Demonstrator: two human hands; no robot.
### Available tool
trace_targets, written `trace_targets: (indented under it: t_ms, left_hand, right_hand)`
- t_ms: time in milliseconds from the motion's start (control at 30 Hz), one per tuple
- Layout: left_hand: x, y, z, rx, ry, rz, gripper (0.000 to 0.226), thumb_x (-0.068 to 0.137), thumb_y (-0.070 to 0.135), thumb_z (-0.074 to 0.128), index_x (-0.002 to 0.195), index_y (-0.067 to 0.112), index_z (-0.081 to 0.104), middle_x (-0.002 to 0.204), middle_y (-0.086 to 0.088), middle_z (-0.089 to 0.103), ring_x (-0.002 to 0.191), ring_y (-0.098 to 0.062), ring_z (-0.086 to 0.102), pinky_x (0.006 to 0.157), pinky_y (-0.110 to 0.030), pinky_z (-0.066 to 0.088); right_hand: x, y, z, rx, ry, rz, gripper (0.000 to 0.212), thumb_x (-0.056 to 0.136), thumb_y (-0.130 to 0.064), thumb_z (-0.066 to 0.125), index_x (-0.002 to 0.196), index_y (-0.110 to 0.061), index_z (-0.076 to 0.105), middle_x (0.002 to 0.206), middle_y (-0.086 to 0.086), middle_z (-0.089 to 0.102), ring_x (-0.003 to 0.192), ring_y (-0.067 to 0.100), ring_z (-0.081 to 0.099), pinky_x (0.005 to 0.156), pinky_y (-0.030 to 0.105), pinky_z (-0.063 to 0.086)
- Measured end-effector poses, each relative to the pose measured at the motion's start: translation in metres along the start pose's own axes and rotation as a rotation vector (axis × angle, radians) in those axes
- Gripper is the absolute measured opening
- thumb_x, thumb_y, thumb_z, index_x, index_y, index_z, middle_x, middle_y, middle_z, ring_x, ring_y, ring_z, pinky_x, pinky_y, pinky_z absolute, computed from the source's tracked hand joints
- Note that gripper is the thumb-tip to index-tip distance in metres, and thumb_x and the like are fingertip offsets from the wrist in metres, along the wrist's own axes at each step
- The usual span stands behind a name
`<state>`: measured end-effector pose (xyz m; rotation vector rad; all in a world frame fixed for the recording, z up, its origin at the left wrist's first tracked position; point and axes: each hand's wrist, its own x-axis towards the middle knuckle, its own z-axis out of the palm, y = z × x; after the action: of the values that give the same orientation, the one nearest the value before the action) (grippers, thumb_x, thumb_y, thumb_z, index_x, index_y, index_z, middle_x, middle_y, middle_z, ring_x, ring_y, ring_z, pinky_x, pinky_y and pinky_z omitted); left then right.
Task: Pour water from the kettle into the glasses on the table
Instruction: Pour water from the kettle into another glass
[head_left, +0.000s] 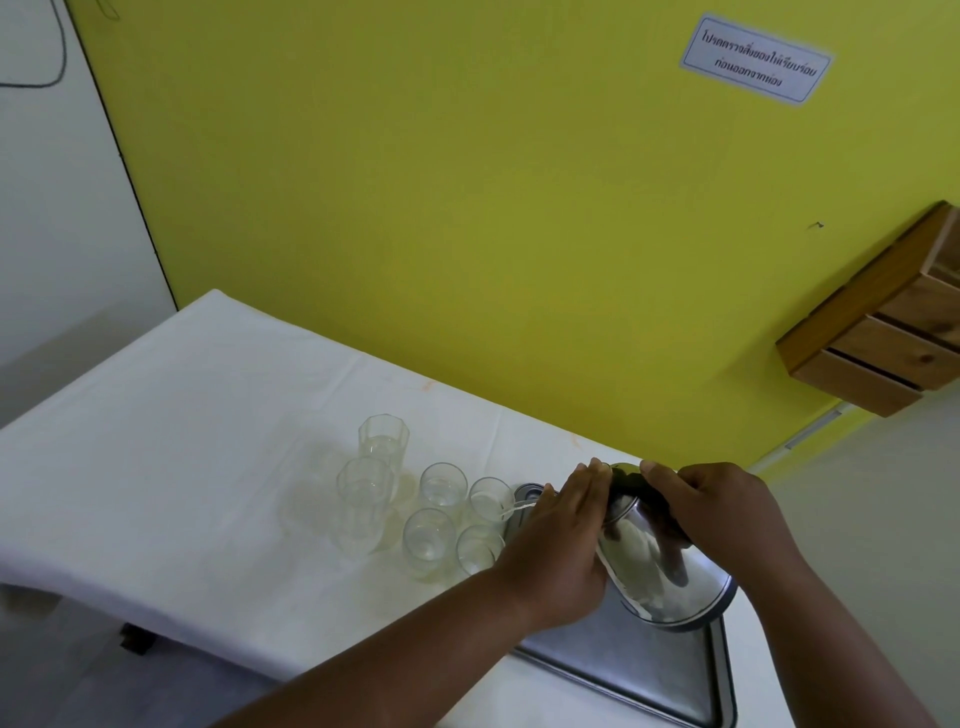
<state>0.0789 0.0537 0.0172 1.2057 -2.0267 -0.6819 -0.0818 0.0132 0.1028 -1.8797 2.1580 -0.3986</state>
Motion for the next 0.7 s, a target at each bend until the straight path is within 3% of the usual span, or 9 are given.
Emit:
trace_targets:
  t_ms: [333, 500, 600, 700]
  left_hand:
    - [0.002, 0.001, -0.001, 0.019, -0.009, -0.001, 0.082, 0.08, 0.001, 0.05, 0.15, 0.002, 0.008, 0.159, -0.014, 0.01, 0.147, -0.025, 0.004, 0.116, -0.046, 0.01]
    - [0.003, 0.001, 0.0, 0.078, -0.017, 0.057, 0.084, 0.079, 0.002, 0.052, 0.15, 0.003, 0.008, 0.159, -0.014, 0.01, 0.146, -0.025, 0.004, 0.117, -0.05, 0.009]
    - [0.002, 0.001, 0.001, 0.148, -0.033, 0.111, 0.085, 0.079, 0.003, 0.056, 0.15, 0.001, 0.009, 0.159, -0.016, 0.009, 0.146, -0.028, 0.003, 0.116, -0.053, 0.011]
    - [-0.002, 0.003, 0.003, 0.198, -0.036, 0.145, 0.084, 0.078, 0.004, 0.057, 0.149, 0.0, 0.011, 0.159, -0.017, 0.01, 0.146, -0.03, 0.003, 0.115, -0.055, 0.012]
  right_hand:
    - [0.002, 0.003, 0.001, 0.026, 0.003, -0.007, 0.063, 0.087, -0.054, 0.058, 0.055, 0.0, 0.062, 0.055, 0.019, 0.067, 0.062, 0.035, 0.065, 0.062, 0.04, 0.051]
    - [-0.006, 0.01, 0.004, 0.195, 0.041, 0.032, 0.061, 0.091, -0.043, 0.062, 0.047, -0.002, 0.06, 0.034, 0.002, 0.054, 0.047, 0.026, 0.054, 0.055, 0.032, 0.04]
    - [-0.015, 0.027, 0.018, 0.397, 0.063, 0.09, 0.06, 0.092, -0.042, 0.062, 0.049, 0.0, 0.061, 0.038, 0.006, 0.06, 0.044, 0.026, 0.049, 0.06, 0.034, 0.041]
    - [-0.026, 0.038, 0.031, 0.534, 0.019, 0.122, 0.063, 0.086, -0.053, 0.054, 0.061, 0.002, 0.07, 0.054, 0.021, 0.07, 0.046, 0.023, 0.05, 0.061, 0.034, 0.042]
